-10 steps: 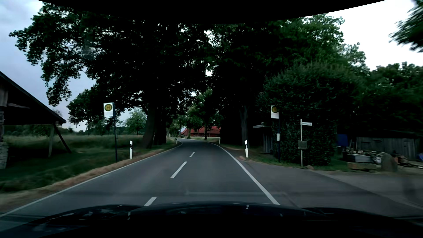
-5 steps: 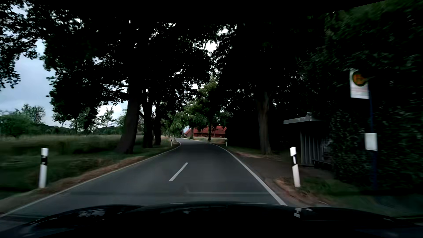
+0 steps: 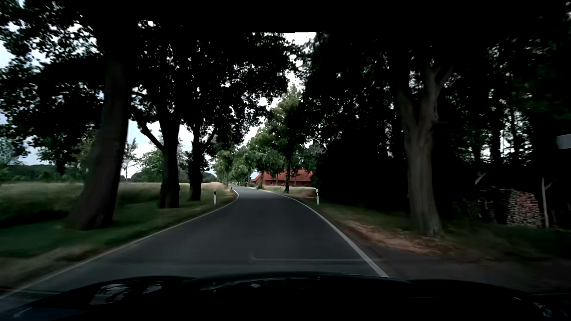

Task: Follow the waypoints while adhering to traffic rules and regulations

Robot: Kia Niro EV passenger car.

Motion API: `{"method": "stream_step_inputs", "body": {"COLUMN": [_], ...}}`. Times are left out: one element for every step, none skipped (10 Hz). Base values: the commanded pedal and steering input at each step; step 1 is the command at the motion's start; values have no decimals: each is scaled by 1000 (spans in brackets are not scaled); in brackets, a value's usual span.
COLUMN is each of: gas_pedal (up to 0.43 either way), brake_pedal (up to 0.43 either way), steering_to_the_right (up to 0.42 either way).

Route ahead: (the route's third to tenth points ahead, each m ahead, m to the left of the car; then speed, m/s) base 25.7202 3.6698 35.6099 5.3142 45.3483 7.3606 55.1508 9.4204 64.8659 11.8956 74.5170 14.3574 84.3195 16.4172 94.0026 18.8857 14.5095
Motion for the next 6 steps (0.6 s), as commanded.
{"method": "stream_step_inputs", "body": {"gas_pedal": [299,287,287,287,287,287], "brake_pedal": [0,0,0,0,0,0], "steering_to_the_right": [-17,-22,-28,-29,-29,-30]}}
